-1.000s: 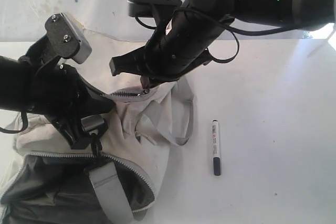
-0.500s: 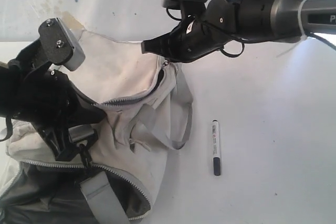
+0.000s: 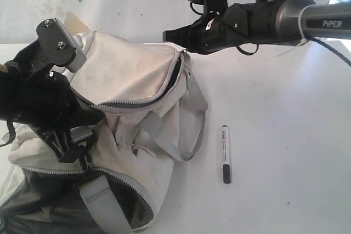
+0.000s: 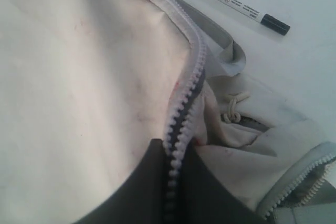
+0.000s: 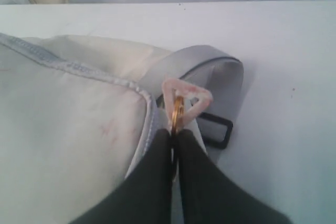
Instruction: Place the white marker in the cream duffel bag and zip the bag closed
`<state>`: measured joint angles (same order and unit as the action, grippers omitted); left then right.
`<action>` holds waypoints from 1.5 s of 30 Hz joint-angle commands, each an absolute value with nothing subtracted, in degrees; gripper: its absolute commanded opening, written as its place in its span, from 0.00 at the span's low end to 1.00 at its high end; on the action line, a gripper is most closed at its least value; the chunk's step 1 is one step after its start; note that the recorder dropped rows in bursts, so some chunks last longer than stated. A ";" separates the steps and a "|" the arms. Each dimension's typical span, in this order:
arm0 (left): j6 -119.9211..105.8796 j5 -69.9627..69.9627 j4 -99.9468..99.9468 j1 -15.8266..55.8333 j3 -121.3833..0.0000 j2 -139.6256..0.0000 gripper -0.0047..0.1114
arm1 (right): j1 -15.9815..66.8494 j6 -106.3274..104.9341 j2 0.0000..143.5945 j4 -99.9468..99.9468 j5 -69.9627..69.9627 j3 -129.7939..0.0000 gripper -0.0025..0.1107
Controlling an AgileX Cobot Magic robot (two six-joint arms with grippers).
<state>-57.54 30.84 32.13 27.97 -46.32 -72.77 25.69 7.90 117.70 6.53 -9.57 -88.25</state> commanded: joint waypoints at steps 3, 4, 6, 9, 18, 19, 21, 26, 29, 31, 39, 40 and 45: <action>-56.94 28.66 31.18 28.09 -46.45 -74.01 0.04 | 23.48 7.81 121.85 6.12 -10.10 -95.22 0.02; -56.94 28.56 31.18 28.09 -46.45 -74.29 0.04 | 23.29 7.81 122.41 6.12 -10.60 -96.08 0.02; -56.67 28.14 31.18 28.09 -46.45 -74.81 0.04 | 22.53 7.81 123.57 6.12 -12.03 -98.44 0.02; -56.25 27.09 31.18 28.09 -46.45 -75.21 0.04 | 21.63 7.81 125.45 6.15 -14.22 -101.82 0.02; -55.16 23.74 31.18 28.09 -46.45 -75.44 0.04 | 21.11 7.70 126.86 6.82 -19.41 -103.98 0.10; -55.16 23.46 31.18 28.09 -46.45 -75.44 0.04 | 21.11 7.70 126.86 6.86 -19.54 -103.98 0.15; -55.16 23.36 31.18 28.09 -46.45 -75.44 0.04 | 21.11 7.70 126.86 7.57 -19.65 -103.98 0.26; -55.41 23.73 31.18 28.09 -46.45 -75.44 0.04 | 21.11 7.70 126.58 10.75 -20.14 -103.98 0.46; -55.41 23.73 31.18 28.09 -46.45 -75.44 0.10 | 21.11 7.70 126.36 13.09 -24.79 -105.02 0.48; -55.41 23.73 31.18 28.09 -46.45 -75.44 0.21 | 21.11 7.70 126.22 13.49 -29.09 -106.09 0.48; -55.41 23.86 31.18 28.09 -46.45 -75.44 0.57 | 21.11 2.48 123.02 14.10 -45.39 -108.39 0.48; -55.41 23.86 31.18 28.09 -46.45 -75.44 0.60 | 21.11 1.26 122.72 14.12 -47.50 -108.71 0.48; -54.82 24.79 32.69 28.09 -46.45 -75.44 0.63 | 21.11 -1.99 120.79 14.92 -55.05 -108.68 0.42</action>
<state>-55.57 24.44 31.19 27.97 -46.32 -75.68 21.65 0.82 122.09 14.39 -50.80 -108.34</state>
